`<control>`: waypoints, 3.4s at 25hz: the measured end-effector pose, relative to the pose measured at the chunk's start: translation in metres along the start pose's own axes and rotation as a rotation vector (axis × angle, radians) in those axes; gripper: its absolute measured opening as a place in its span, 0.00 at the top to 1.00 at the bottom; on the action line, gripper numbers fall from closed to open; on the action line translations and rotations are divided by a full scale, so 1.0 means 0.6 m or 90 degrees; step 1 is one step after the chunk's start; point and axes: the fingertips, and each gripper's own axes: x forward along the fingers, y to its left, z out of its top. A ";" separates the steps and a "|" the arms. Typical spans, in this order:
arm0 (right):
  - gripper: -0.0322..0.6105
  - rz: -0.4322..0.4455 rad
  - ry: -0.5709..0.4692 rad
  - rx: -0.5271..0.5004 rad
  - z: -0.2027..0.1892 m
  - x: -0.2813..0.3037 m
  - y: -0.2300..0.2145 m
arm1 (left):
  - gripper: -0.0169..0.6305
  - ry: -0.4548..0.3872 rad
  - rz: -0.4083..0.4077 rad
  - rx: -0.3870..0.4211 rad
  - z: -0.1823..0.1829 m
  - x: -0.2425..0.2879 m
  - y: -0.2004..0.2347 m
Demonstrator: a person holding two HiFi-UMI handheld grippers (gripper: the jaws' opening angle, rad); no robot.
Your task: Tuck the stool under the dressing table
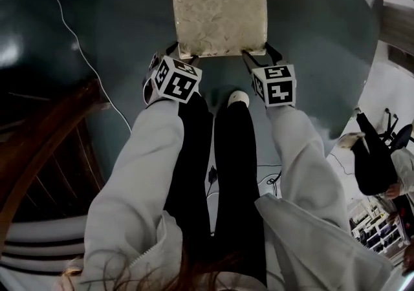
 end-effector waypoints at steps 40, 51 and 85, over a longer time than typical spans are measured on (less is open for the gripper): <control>0.43 -0.132 -0.003 0.086 0.118 0.076 -0.013 | 0.57 -0.010 -0.014 0.064 0.097 0.029 0.141; 0.43 -0.118 -0.015 0.096 0.124 0.084 -0.022 | 0.56 -0.009 -0.018 0.075 0.107 0.038 0.146; 0.47 -0.149 -0.104 0.095 0.279 0.138 -0.105 | 0.59 -0.072 0.064 0.053 0.260 0.064 0.253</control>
